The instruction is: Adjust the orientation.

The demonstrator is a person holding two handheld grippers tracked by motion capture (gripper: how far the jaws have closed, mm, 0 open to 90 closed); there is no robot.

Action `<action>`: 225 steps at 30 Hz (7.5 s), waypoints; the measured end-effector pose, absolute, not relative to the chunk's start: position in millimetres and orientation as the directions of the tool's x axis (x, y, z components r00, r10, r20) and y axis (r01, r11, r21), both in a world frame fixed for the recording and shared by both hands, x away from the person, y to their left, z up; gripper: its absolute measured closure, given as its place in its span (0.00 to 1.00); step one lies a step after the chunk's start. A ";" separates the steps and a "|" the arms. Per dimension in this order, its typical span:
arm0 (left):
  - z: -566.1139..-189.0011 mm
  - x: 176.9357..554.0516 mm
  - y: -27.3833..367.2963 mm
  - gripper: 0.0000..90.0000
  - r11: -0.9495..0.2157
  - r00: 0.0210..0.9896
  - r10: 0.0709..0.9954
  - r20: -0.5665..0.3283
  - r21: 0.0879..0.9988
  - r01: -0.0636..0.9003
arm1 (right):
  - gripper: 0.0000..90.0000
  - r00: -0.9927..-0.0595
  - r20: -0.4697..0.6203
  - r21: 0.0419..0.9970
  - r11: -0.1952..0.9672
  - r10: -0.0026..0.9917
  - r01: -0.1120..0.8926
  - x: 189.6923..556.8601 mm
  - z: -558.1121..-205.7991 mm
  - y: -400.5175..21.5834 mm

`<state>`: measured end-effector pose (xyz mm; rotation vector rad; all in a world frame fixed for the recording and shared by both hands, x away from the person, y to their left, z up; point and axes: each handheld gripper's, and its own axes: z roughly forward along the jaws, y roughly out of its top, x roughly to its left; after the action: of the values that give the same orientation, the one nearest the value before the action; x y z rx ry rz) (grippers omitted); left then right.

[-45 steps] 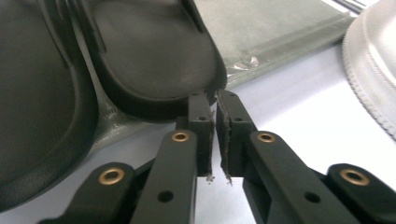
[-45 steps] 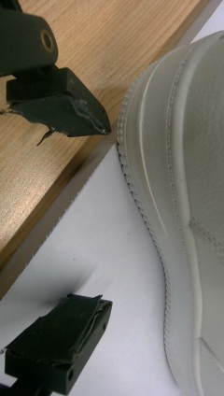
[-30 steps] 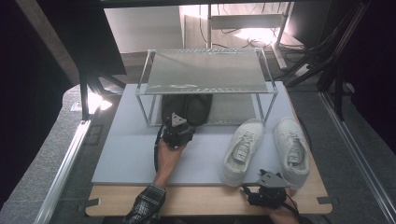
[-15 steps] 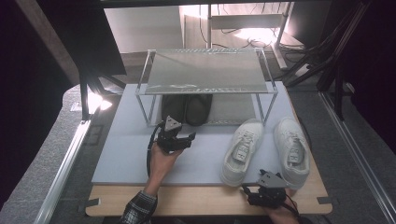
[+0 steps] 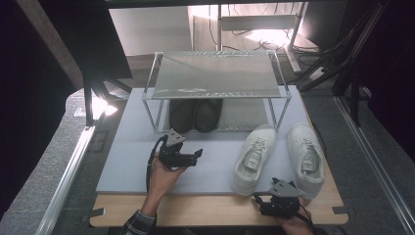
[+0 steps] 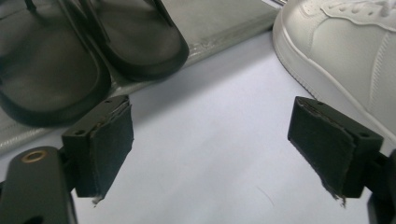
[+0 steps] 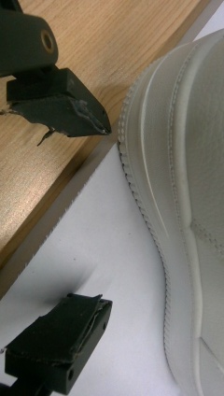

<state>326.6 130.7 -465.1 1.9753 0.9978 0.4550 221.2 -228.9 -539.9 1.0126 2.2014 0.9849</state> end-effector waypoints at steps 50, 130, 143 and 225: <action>-539.4 256.8 171.1 0.12 -0.302 0.515 0.857 -0.018 0.791 0.531 | 0.16 -0.591 -0.096 0.802 0.414 0.801 0.431 222.8 -538.4 -235.0; -539.5 256.6 170.4 0.13 -0.294 0.503 0.864 -0.020 0.791 0.536 | 0.99 -0.665 0.153 0.792 0.312 0.731 0.525 264.1 -461.6 -217.0; -539.5 256.7 170.4 0.13 -0.293 0.503 0.864 -0.021 0.791 0.537 | 1.00 -0.653 0.145 0.798 0.302 0.744 0.522 258.4 -463.1 -232.9; -539.5 256.7 170.0 0.13 -0.290 0.499 0.866 -0.022 0.791 0.538 | 0.99 -0.365 0.077 0.709 0.206 0.928 0.675 312.4 -460.5 -225.3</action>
<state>256.7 170.0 -539.5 1.9721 1.1543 0.5404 312.4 -225.3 -460.5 1.4962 2.1211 0.9516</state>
